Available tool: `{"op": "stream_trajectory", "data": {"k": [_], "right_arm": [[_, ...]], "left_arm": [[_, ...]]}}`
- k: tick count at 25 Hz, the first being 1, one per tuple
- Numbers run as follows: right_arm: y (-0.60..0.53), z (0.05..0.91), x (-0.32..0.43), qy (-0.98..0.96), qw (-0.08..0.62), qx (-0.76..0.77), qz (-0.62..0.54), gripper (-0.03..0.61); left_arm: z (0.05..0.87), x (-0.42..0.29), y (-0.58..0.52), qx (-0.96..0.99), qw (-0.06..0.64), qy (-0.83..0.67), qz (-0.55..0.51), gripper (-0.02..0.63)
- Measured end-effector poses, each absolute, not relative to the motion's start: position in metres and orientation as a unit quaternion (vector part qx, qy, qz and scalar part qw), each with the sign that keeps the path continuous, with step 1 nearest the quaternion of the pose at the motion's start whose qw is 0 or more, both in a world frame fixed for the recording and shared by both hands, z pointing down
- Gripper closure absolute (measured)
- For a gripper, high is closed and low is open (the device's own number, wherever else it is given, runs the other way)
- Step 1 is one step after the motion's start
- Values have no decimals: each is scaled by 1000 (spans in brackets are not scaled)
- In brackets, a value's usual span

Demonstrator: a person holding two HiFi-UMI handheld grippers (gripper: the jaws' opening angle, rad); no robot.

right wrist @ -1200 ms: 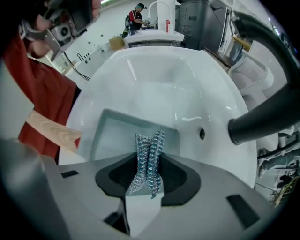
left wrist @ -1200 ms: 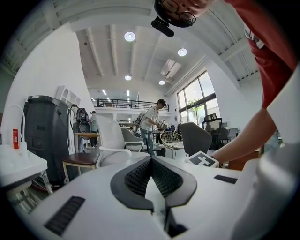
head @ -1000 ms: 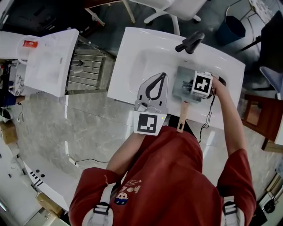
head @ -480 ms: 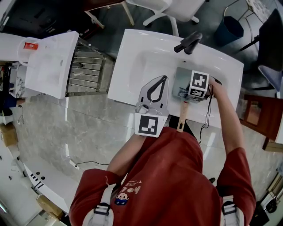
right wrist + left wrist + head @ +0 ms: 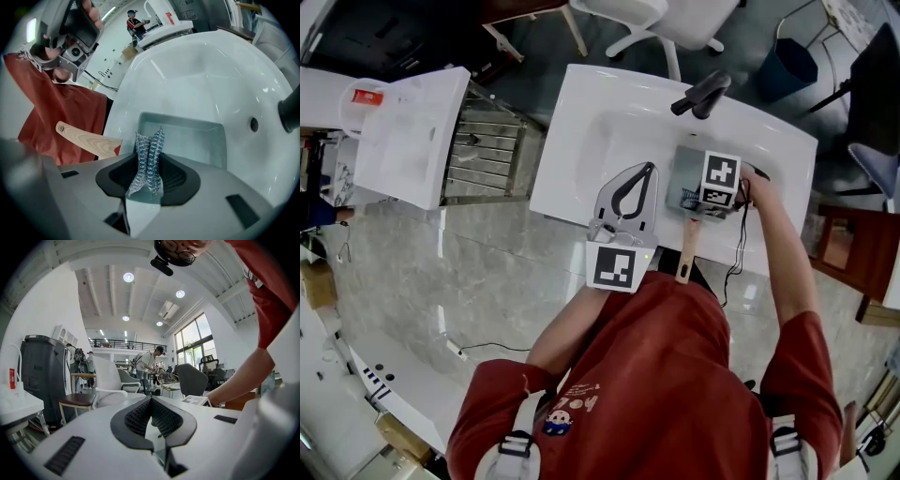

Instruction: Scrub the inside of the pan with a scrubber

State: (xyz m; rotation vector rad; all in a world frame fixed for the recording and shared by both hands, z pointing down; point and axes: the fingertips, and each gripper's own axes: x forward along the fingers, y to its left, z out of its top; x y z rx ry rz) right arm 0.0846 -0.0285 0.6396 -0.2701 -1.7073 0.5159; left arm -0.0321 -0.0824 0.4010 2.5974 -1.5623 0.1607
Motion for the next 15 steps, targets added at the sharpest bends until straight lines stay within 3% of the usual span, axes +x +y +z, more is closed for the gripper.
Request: {"op": "stream_trajectory", "data": {"k": [15], "right_arm": [[-79, 674, 93, -739, 664, -35, 109, 426]], "left_arm": [[404, -33, -87, 853, 53, -517, 60, 600]]}}
